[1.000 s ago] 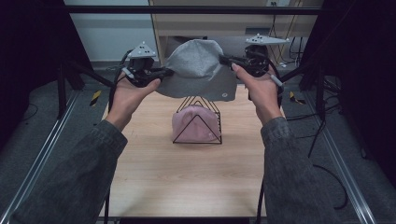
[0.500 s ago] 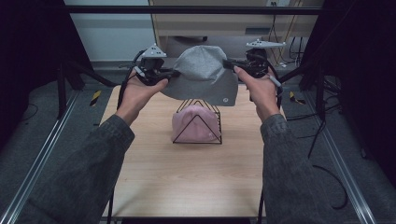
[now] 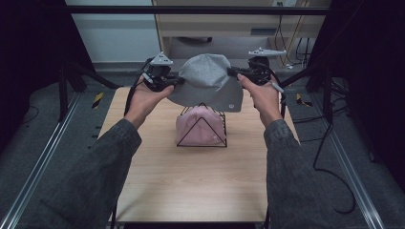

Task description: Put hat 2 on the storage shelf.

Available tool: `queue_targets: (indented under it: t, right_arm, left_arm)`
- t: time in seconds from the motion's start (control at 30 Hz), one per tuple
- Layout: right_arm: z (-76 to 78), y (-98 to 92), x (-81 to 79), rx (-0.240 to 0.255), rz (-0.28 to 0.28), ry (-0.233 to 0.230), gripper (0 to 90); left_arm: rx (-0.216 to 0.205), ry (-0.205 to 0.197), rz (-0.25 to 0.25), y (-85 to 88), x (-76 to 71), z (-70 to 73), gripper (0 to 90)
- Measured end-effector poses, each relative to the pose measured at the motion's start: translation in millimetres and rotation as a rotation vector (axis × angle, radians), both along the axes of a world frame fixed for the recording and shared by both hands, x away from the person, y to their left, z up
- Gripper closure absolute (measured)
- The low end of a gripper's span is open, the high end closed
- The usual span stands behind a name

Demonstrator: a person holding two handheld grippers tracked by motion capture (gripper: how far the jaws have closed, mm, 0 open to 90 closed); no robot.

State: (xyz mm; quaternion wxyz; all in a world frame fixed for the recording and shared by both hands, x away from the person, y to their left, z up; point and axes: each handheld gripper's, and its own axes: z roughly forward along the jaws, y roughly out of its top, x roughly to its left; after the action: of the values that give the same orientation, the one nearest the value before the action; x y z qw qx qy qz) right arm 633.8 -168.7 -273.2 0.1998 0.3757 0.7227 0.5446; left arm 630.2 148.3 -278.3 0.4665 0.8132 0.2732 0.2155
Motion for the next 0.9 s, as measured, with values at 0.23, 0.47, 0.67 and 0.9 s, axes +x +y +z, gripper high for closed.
queue_targets:
  t: [0.23, 0.47, 0.67, 0.9]
  right_arm:
    - [-3.8, 5.4, 0.1, -0.009, 0.014, 0.004, 85.9]
    - [-9.3, 8.1, 1.4, -0.015, 0.018, 0.005, 85.9]
    - [-18.5, 10.0, 1.0, -0.034, 0.026, 0.01, 85.9]
    - [-30.4, 11.2, 1.1, -0.048, 0.029, 0.025, 86.0]
  left_arm:
    - [-0.006, 0.018, 0.008, 4.7, 0.1, -3.3, 87.8]
    - [0.007, 0.026, 0.014, 4.0, 1.5, -9.1, 87.9]
    - [0.001, 0.043, 0.017, 6.4, 3.5, -18.4, 87.8]
    - [-0.004, 0.051, 0.016, 5.6, 4.9, -27.5, 87.8]
